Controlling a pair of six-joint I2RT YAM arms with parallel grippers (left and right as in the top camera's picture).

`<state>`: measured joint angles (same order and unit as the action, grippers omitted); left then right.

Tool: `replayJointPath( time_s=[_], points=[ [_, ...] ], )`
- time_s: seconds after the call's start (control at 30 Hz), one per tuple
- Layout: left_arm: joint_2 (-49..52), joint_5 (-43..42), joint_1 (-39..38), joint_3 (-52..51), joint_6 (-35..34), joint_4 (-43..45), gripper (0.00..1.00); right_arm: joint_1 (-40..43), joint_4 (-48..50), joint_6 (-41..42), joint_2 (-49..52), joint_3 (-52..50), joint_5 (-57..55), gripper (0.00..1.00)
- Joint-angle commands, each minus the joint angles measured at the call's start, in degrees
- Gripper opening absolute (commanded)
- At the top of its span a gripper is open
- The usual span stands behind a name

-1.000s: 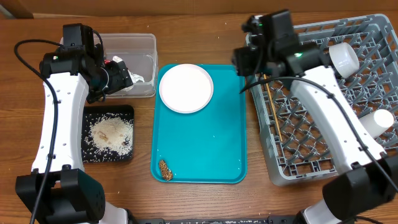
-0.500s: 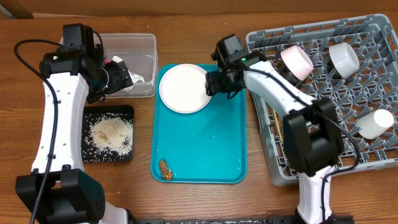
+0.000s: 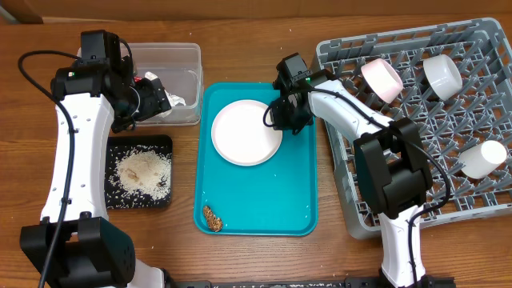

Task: Sort waste into correct bins and load items into the dishwasher
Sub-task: 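Grasp the pink plate on the teal tray with the right gripper, then carry the pink plate into the rack and stand it upright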

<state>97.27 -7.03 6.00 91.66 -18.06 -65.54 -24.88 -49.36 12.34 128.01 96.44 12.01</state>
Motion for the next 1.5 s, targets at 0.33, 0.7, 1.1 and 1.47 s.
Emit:
replayJointPath(
  time_s=[0.33,0.7,1.1,1.47],
  points=[
    [-1.5,0.0,-0.5,1.1,-0.4,0.2,0.84,6.2,-12.0,-2.9,-8.2,10.7,-4.5,0.04],
    [-1.4,0.0,-0.5,1.1,-0.4,0.3,0.85,13.7,-11.4,-6.8,-23.0,14.3,-31.9,0.04],
    [-1.4,0.0,-0.5,1.1,-0.4,0.4,0.85,16.3,-13.8,-1.6,-23.1,14.1,-60.3,0.04],
    [-1.4,0.0,-0.5,1.1,-0.4,0.5,0.85,16.1,-20.6,11.0,-23.1,13.6,-59.3,0.04]
  ],
)
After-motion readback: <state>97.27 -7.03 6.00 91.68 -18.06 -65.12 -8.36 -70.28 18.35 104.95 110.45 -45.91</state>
